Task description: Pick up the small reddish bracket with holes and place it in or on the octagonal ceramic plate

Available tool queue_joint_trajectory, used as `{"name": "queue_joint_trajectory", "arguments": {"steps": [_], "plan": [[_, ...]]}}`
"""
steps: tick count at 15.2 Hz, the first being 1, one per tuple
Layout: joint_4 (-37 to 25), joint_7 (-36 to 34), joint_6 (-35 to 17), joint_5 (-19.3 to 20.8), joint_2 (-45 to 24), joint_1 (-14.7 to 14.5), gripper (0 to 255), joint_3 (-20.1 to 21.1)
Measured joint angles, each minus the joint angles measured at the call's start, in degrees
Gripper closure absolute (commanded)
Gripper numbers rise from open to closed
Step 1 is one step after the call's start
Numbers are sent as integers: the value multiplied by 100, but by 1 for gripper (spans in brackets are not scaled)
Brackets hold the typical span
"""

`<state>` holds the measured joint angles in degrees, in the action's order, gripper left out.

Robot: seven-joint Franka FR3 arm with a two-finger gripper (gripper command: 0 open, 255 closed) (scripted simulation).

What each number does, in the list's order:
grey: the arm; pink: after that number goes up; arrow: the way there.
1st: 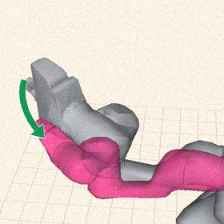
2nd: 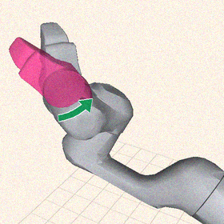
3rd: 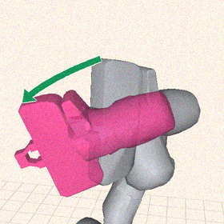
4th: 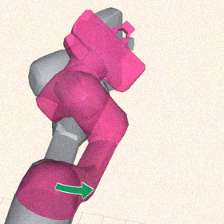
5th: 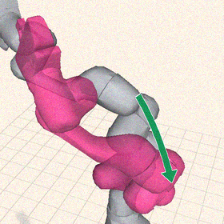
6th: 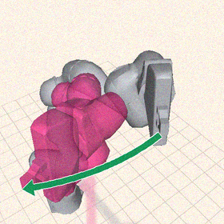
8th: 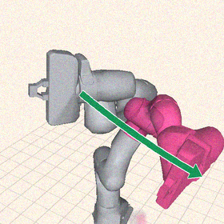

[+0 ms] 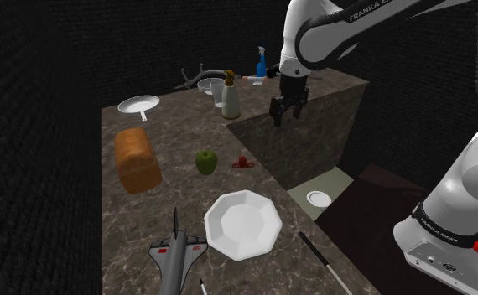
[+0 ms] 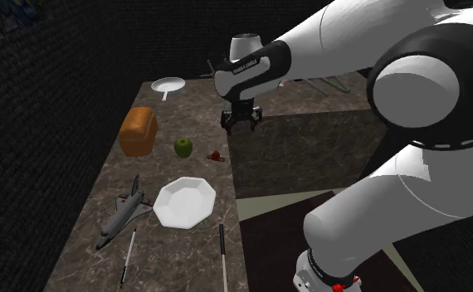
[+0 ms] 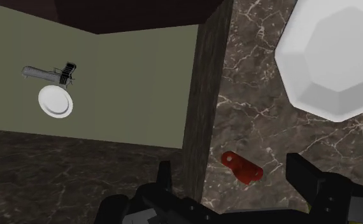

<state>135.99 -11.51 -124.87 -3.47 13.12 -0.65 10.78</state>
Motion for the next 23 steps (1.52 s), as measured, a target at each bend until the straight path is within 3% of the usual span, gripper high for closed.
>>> {"name": "queue_joint_trajectory", "arguments": {"steps": [8,16,23], "plan": [[-880,-855,-895,388,-1901,-70,0,209],[-2152,-1606,-1247,781,-3657,-375,0,115],[-2319,-1752,-1644,910,-4239,-483,0,29]]}}
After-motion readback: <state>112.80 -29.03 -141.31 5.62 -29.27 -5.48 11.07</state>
